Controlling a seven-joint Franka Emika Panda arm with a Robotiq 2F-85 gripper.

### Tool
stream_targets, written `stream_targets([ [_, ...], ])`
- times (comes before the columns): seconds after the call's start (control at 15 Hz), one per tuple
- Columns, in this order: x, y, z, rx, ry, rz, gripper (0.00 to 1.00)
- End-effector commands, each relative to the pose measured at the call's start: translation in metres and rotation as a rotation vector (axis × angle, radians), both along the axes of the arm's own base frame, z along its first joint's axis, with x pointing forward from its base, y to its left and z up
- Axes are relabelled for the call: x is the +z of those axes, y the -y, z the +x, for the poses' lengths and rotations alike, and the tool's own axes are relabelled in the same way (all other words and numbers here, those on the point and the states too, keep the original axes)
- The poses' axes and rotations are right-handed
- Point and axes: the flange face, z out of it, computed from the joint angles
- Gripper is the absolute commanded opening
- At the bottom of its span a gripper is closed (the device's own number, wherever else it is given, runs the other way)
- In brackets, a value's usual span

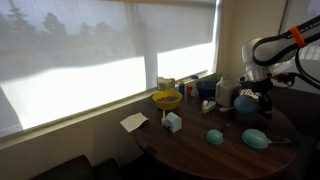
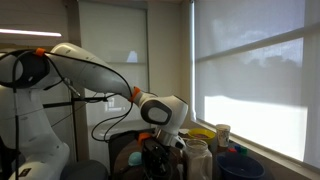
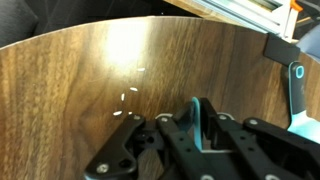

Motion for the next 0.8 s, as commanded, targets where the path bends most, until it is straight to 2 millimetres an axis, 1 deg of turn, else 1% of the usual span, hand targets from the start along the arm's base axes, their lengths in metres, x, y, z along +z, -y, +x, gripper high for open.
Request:
stream_targets([
  [0.0, 0.023, -0.027, -0.012, 0.082, 0.062, -0.168, 0.03],
  [0.13, 0.023, -0.043, -0.012, 0.120, 0.091, -0.256, 0.03],
  [0.33, 0.015, -0.061, -0.011, 0.165, 0.145, -0.392, 0.03],
  [0.53, 0.004, -0.073, -0.011, 0.205, 0.200, -0.529, 0.03],
  [0.73, -0.002, -0.078, -0.012, 0.228, 0.238, -0.630, 0.03],
])
